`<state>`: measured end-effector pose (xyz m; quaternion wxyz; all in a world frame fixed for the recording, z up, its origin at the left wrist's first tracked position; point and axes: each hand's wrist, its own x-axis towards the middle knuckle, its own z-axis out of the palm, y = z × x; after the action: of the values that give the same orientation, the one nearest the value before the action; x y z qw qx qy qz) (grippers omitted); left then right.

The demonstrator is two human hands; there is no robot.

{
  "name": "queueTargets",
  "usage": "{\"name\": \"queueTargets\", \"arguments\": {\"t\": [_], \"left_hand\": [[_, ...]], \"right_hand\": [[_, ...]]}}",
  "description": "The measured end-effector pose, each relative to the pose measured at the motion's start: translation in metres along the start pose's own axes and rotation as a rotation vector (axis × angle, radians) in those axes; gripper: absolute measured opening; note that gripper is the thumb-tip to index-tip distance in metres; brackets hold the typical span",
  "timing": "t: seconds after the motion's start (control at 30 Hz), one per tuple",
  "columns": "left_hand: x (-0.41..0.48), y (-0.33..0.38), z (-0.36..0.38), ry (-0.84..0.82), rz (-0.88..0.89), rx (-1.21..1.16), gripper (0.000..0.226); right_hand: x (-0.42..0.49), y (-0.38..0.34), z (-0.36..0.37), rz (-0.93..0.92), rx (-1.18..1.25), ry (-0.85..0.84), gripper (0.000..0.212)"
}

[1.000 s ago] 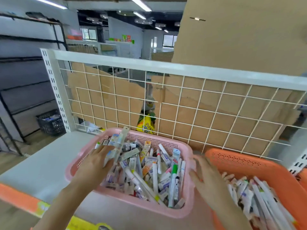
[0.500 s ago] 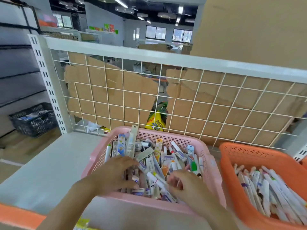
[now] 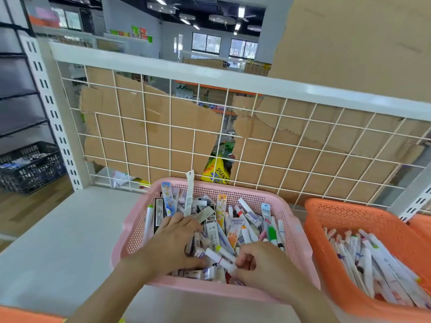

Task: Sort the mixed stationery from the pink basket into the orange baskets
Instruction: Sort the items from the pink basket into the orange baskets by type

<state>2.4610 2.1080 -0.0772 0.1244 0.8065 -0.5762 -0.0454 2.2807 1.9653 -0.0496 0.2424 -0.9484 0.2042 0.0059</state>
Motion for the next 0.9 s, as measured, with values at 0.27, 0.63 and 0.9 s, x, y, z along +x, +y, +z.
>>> {"name": "queueTargets", "arguments": {"t": [0.27, 0.63, 0.9], "left_hand": [[-0.002, -0.004, -0.007, 0.005, 0.053, -0.051, 0.072], [-0.001, 0.003, -0.010, -0.106, 0.134, -0.280, 0.024], [0.004, -0.008, -0.006, 0.074, 0.072, -0.544, 0.021]], "right_hand": [[-0.004, 0.006, 0.003, 0.010, 0.182, 0.071, 0.016], [0.014, 0.009, -0.003, 0.044, 0.348, 0.195, 0.012], [0.063, 0.012, -0.021, 0.087, -0.047, 0.176, 0.026]]}}
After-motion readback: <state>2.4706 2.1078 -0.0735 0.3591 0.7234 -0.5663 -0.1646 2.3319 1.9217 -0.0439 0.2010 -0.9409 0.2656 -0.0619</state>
